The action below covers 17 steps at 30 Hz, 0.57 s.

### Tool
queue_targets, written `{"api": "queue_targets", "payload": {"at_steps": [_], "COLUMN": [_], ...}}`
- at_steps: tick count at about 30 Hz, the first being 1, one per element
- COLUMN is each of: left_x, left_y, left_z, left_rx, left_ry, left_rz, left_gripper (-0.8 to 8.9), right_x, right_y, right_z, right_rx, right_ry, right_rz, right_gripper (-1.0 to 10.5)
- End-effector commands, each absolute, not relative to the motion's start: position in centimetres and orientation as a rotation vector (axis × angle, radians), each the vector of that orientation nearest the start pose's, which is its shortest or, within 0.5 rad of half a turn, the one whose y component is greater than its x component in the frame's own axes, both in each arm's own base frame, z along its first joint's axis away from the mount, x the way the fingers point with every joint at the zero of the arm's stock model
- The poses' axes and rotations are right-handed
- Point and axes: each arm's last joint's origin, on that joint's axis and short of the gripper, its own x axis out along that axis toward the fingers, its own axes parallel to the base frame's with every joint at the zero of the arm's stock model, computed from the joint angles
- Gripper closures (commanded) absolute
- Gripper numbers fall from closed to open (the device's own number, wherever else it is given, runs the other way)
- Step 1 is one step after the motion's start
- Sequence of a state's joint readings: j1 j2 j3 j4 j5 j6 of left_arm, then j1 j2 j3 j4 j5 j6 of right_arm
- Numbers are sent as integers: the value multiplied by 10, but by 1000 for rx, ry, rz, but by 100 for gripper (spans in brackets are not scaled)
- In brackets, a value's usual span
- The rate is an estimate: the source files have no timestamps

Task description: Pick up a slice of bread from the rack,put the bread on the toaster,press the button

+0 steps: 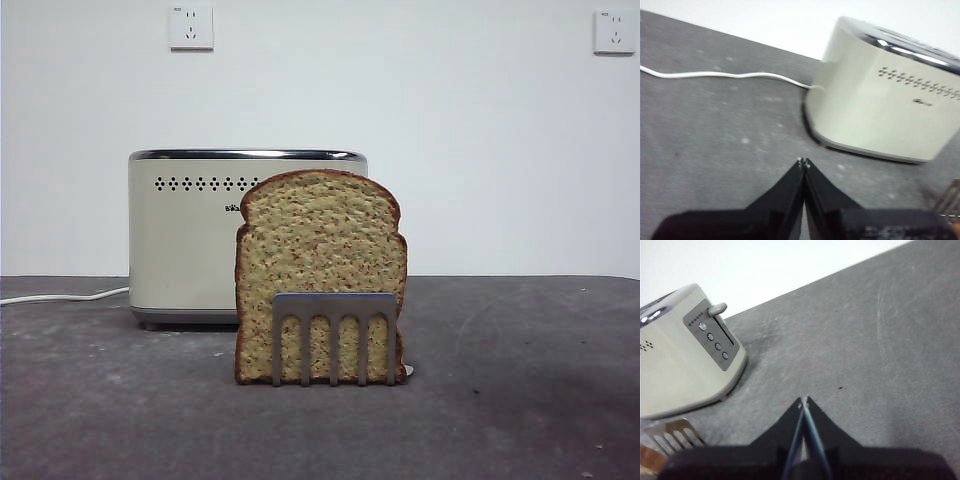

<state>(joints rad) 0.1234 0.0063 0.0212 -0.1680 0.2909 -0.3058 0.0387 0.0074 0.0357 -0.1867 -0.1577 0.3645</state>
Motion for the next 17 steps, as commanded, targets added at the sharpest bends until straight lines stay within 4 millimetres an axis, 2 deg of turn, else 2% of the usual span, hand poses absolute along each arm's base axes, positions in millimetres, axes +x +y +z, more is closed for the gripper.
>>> {"api": "queue_targets", "payload": {"at_steps": [1, 10, 17], "left_x": [92, 76, 71], "left_y": [2, -2, -7], "left_z": [168, 225, 272], "left_rx": [-401, -405, -333], "left_ry": [140, 83, 136], "left_rz": [-179, -253, -426], "left_gripper": [821, 821, 821], "right_x": [92, 92, 94], "right_y": [8, 10, 14], "right_z": [173, 225, 279], "right_rx": [416, 399, 280], "right_ry": [154, 183, 286], "right_rz": [174, 226, 355], "right_gripper": [959, 959, 959]}}
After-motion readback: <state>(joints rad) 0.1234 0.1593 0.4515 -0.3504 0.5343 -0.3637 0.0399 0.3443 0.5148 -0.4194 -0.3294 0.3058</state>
